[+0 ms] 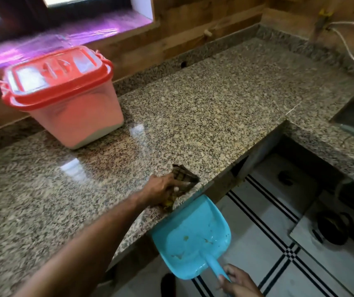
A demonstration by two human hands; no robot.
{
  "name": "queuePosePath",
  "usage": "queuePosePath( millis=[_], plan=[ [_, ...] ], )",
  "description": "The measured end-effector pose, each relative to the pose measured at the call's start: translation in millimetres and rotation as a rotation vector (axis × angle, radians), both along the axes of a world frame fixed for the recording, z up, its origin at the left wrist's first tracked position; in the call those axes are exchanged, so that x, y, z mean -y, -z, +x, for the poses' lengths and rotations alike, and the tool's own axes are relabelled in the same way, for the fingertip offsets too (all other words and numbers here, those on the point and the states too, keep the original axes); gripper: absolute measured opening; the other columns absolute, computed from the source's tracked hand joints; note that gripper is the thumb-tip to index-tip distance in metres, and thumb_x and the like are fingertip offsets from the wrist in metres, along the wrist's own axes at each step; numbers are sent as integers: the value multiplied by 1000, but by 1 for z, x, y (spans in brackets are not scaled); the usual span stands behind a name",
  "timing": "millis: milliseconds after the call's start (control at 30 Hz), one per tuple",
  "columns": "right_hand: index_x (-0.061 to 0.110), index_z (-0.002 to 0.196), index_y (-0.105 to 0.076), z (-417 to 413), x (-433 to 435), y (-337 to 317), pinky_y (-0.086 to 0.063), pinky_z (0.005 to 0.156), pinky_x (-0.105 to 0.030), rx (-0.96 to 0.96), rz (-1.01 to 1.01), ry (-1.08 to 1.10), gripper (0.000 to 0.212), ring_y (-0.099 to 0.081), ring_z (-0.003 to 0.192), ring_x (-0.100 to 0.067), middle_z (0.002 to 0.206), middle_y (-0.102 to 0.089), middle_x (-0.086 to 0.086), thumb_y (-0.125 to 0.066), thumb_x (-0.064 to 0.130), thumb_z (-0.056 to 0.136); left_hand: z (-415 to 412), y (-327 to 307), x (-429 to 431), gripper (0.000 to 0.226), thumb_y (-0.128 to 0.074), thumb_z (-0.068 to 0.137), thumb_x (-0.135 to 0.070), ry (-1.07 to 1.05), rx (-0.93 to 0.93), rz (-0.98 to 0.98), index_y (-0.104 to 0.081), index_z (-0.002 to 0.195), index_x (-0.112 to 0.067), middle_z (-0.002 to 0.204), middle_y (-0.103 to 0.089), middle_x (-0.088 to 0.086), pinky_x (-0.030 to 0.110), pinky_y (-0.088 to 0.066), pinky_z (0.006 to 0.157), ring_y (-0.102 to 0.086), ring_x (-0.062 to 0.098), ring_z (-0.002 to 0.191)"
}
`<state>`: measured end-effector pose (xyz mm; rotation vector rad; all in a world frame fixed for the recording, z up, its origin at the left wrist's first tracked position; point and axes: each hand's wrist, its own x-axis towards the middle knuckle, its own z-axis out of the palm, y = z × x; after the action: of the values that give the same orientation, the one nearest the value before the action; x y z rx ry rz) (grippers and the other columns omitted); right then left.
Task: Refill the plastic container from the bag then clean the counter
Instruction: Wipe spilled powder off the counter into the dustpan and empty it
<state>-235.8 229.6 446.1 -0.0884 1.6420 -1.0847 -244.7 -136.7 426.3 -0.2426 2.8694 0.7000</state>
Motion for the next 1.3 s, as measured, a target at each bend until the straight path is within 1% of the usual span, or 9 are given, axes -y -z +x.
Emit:
queuePosePath(
  millis=[167, 367, 600, 700, 767, 833, 1000, 1100, 1300],
  plan=[
    [-5, 105, -65, -2, 5, 8, -46, 60, -17, -46, 5, -66, 24, -63, 63, -13, 77, -74, -7, -67, 17, 96, 58, -36, 29, 39, -47, 105, -28, -537, -192, -6, -57, 138, -46, 138, -57, -4, 8, -45, 72, -61, 5, 102],
    [0, 106, -66, -4, 9, 22, -50, 68, -26, -62, 7, -137, 18, -64, 64, -17, 87, -78, -12, -64, 16, 98, 152, -9, 16, 48, -44, 104, -24, -981, -71, -215, -47, 146, -48, 124, -56, 4, 36, -31, 75, -57, 24, 106],
    [2, 105, -68, 3, -5, 33, -48, 72, -27, -16, 24, -155, 20, -66, 67, -17, 90, -78, -13, -65, 20, 97, 106, -12, -54, 40, -45, 107, -28, -954, -231, 83, -49, 142, -48, 108, -53, -9, 12, -47, 54, -52, 3, 77],
    [3, 105, -68, 6, 0, 37, -48, 72, -26, -13, 29, -168, 19, -66, 68, -16, 91, -78, -13, -65, 20, 97, 79, -7, -64, 42, -43, 108, -26, -898, -281, 130, -49, 145, -44, 105, -50, -9, 15, -50, 71, -48, 2, 79],
    [5, 106, -68, 8, 5, 36, -49, 73, -26, -22, 10, -169, 17, -66, 69, -17, 91, -79, -11, -64, 19, 98, 90, -8, -56, 45, -44, 107, -27, -948, -336, 119, -45, 142, -54, 110, -50, -10, 34, -54, 88, -54, 10, 93],
    [6, 107, -66, 7, 9, 34, -50, 71, -26, -36, 9, -168, 24, -65, 67, -17, 90, -79, -11, -67, 26, 94, 127, -5, -44, 51, -54, 102, -28, -1090, -317, 36, -42, 140, -60, 116, -48, -17, 30, -50, 91, -55, 13, 101],
    [0, 108, -63, 7, 12, 41, -51, 71, -31, -24, 25, -199, 22, -64, 64, -18, 86, -78, -13, -64, 19, 97, 223, 6, -44, 54, -56, 102, -24, -1345, -94, -209, -41, 150, -43, 94, -47, -4, 24, -43, 61, -40, 8, 64],
    [1, 108, -63, 10, 9, 45, -51, 67, -29, -21, 38, -222, 19, -64, 65, -18, 88, -78, -13, -62, 18, 99, 204, 9, -63, 52, -49, 105, -17, -1294, -91, -217, -42, 151, -40, 91, -50, -4, 19, -33, 50, -36, 7, 62],
    [-3, 105, -61, 15, 3, 48, -51, 62, -26, -20, 40, -257, 21, -63, 66, -20, 88, -78, -14, -61, 17, 99, 112, -11, -92, 54, -51, 104, -24, -1135, -56, -153, -36, 153, -42, 100, -50, -9, 21, -45, 68, -48, 9, 80]
  ],
)
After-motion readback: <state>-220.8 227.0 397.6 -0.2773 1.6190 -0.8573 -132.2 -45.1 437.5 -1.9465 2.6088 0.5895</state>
